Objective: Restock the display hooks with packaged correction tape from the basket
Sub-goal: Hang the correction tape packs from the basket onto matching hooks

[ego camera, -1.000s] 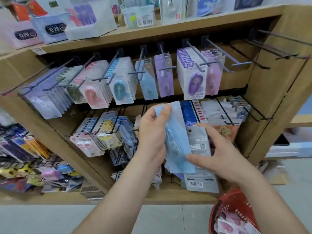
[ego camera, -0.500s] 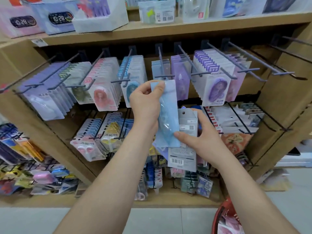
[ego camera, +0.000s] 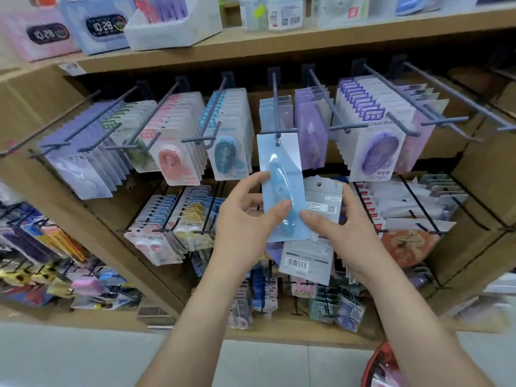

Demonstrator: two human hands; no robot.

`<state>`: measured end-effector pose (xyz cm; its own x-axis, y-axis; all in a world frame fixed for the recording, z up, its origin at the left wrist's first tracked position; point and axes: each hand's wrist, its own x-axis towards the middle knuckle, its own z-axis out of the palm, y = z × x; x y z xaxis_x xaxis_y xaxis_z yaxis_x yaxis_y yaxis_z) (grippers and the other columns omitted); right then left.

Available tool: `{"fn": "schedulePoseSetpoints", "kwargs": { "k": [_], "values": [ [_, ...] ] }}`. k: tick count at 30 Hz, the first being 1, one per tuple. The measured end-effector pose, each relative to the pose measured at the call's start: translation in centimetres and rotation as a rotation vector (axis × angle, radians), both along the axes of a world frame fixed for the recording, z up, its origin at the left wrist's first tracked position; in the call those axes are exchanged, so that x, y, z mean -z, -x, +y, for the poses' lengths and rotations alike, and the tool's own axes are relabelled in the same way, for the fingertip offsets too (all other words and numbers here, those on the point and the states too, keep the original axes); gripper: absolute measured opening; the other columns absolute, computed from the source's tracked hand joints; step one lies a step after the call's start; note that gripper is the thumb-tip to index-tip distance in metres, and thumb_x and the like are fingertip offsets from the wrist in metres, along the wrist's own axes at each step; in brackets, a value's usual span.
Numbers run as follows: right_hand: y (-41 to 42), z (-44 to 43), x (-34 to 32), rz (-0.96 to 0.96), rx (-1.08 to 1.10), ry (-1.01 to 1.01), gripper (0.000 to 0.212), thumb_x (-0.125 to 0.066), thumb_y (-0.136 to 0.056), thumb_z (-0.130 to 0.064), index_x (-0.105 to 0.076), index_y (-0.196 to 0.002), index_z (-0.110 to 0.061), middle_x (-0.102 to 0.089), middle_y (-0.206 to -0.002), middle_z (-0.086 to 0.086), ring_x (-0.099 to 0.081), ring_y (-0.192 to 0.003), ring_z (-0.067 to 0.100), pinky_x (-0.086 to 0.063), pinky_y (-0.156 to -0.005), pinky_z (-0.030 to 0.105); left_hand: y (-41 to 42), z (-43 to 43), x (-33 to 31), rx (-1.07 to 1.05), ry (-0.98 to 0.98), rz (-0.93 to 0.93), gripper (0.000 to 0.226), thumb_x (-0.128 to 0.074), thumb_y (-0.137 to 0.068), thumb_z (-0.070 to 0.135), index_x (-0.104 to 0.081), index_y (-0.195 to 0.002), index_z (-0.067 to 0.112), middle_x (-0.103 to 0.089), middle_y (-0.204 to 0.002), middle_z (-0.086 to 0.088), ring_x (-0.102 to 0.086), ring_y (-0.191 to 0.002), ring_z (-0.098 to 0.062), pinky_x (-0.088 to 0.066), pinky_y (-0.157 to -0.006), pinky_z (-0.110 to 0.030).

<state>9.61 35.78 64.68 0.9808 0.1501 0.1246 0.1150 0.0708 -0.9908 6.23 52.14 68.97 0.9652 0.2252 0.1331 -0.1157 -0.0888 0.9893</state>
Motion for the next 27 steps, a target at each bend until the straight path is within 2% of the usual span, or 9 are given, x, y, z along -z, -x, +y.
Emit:
{"fn": "schedulePoseSetpoints", "kwargs": {
  "k": [3,7,8,9,12,16,22,25,27],
  "values": [
    [-0.1,-0.3,0.7,0.019,0.079,-0.036,0.041,-0.079,-0.082,-0.021,-0.058,-0.114,-0.037,-0.072,-0.105,-0.012,-0.069,-0.099,0.010,-0.056,-0.082,0.036,-2.4,0.0,0.2,-0.136,-0.043,-0.016,0.037,-0.079,-0.082,0.017,-0.067,-0.115,0.028,-0.072,-0.074,0.012,-0.067,-0.066,-0.005,-0.052,-0.061,-0.020],
    [0.1,-1.6,0.8,0.028,0.114,-0.049,0.039,-0.076,-0.083,-0.021,-0.057,-0.108,-0.043,-0.071,-0.099,-0.016,-0.069,-0.094,0.006,-0.054,-0.076,0.031,-6.5,0.0,1.0,-0.238,-0.223,0.002,0.041,-0.077,-0.085,0.028,-0.068,-0.125,0.025,-0.053,-0.071,0.005,-0.048,-0.058,-0.007,-0.050,-0.067,-0.025],
    [0.2,-1.9,0.8,0.027,0.115,-0.044,0.039,-0.076,-0.083,-0.021,-0.057,-0.106,-0.045,-0.071,-0.100,-0.016,-0.069,-0.095,0.007,-0.054,-0.076,0.032,-7.4,-0.1,1.2,-0.254,-0.249,0.004,0.042,-0.076,-0.086,0.028,-0.067,-0.127,0.025,-0.071,-0.092,-0.001,-0.066,-0.075,0.001,-0.050,-0.069,-0.023],
    [0.2,-2.0,0.7,0.025,0.113,-0.041,0.039,-0.076,-0.083,-0.020,-0.057,-0.105,-0.046,-0.071,-0.101,-0.016,-0.069,-0.096,0.008,-0.055,-0.077,0.031,-8.2,-0.2,1.3,-0.269,-0.259,0.001,0.042,-0.075,-0.087,0.027,-0.066,-0.128,0.024,-0.060,-0.124,-0.006,-0.055,-0.107,0.001,-0.049,-0.073,-0.024],
    [0.4,-2.2,0.5,0.018,0.099,-0.061,0.038,-0.075,-0.083,-0.020,-0.057,-0.109,-0.042,-0.071,-0.103,-0.015,-0.070,-0.096,0.008,-0.055,-0.075,0.029,-9.8,-0.2,1.3,-0.275,-0.310,0.050,0.042,-0.070,-0.092,0.028,-0.062,-0.133,0.026,-0.063,-0.131,-0.007,-0.059,-0.119,-0.020,-0.046,-0.090,-0.024],
    [0.5,-2.4,0.5,0.020,0.075,-0.114,0.042,-0.082,-0.078,-0.030,-0.058,-0.112,-0.038,-0.072,-0.111,-0.009,-0.070,-0.101,0.012,-0.057,-0.082,0.038,-8.5,-0.2,2.0,-0.220,-0.508,0.112,0.041,-0.055,-0.099,0.038,-0.053,-0.139,0.029,-0.061,-0.130,-0.004,-0.058,-0.118,-0.020,-0.047,-0.100,-0.038],
    [0.6,-2.3,0.0,-0.066,0.114,-0.061,0.039,-0.075,-0.078,-0.040,-0.057,-0.111,-0.036,-0.072,-0.103,-0.015,-0.069,-0.095,0.003,-0.056,-0.077,0.024,-0.3,-2.8,1.6,0.444,-0.338,0.077,0.056,-0.070,-0.080,0.057,-0.051,-0.130,0.041,-0.065,-0.119,0.019,-0.062,-0.108,0.003,-0.054,-0.092,-0.029],
    [0.7,-1.7,-0.1,-0.086,0.139,0.037,0.028,-0.059,-0.088,-0.061,-0.049,-0.114,-0.056,-0.065,-0.117,-0.014,-0.063,-0.108,0.002,-0.054,-0.092,0.032,0.5,-3.7,2.6,0.362,-0.373,0.121,0.057,-0.085,-0.074,0.038,-0.056,-0.123,0.039,-0.070,-0.109,0.020,-0.066,-0.100,0.001,-0.056,-0.087,-0.030],
    [0.8,-1.9,-0.4,-0.062,0.111,0.084,0.038,-0.045,-0.092,-0.067,-0.037,-0.128,-0.059,-0.057,-0.124,-0.015,-0.055,-0.113,-0.011,-0.047,-0.096,0.020,0.6,-3.7,3.1,0.302,-0.211,0.189,0.051,-0.086,-0.073,0.031,-0.062,-0.119,0.028,-0.074,-0.107,0.013,-0.070,-0.099,-0.006,-0.057,-0.085,-0.030]
  ]
}}
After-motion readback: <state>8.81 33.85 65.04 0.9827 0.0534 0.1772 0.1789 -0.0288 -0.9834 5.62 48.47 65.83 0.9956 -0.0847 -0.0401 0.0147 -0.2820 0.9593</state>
